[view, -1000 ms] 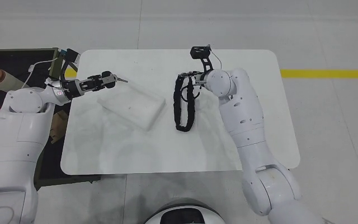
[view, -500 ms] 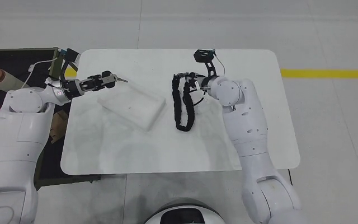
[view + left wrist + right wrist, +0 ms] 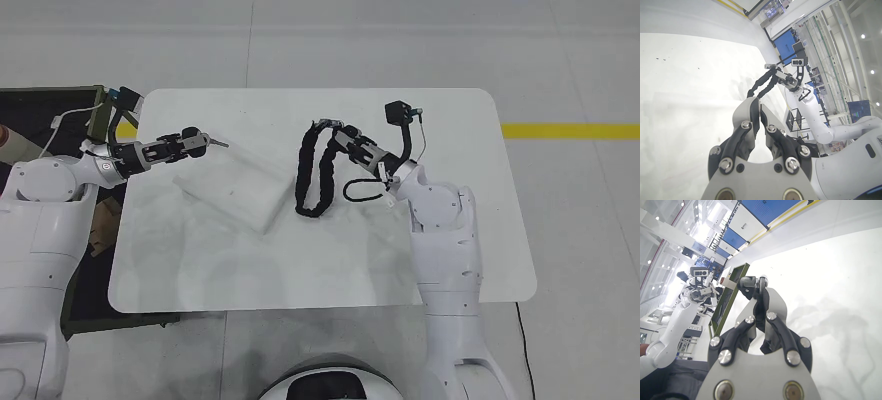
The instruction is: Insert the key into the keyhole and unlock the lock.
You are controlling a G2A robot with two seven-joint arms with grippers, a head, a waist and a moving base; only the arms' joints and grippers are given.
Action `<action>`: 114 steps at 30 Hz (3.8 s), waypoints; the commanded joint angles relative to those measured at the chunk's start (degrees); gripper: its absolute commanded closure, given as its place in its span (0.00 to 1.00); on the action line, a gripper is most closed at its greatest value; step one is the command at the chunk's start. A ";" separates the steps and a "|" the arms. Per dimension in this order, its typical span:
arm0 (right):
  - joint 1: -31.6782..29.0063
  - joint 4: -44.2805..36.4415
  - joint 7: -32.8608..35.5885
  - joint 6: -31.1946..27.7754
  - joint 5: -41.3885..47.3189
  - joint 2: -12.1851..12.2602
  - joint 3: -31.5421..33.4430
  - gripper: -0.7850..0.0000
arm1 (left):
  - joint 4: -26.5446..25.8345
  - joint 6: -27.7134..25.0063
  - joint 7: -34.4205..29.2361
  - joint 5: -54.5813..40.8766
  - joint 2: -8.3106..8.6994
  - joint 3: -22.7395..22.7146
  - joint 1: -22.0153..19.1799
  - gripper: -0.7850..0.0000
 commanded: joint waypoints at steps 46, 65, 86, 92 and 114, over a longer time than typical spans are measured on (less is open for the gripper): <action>-15.54 -19.09 11.62 4.64 38.56 4.82 -9.46 1.00 | -16.36 1.28 5.40 -19.43 -0.95 -2.22 13.47 1.00; -18.07 -21.27 1.48 2.38 26.17 5.89 -16.17 1.00 | -23.67 1.92 8.82 -20.49 -1.61 -4.09 19.86 1.00; -17.24 -20.20 -1.36 1.28 28.57 7.94 -18.28 1.00 | -22.51 6.41 6.14 -19.09 -3.27 -3.74 19.00 1.00; -17.21 -20.38 -2.05 1.30 28.73 8.55 -18.66 1.00 | -22.46 7.15 5.29 -18.49 -3.68 -3.94 18.98 1.00; -16.88 -20.66 -3.45 1.56 29.12 10.42 -19.87 1.00 | -23.27 7.50 4.51 -17.74 -4.89 -5.70 20.04 1.00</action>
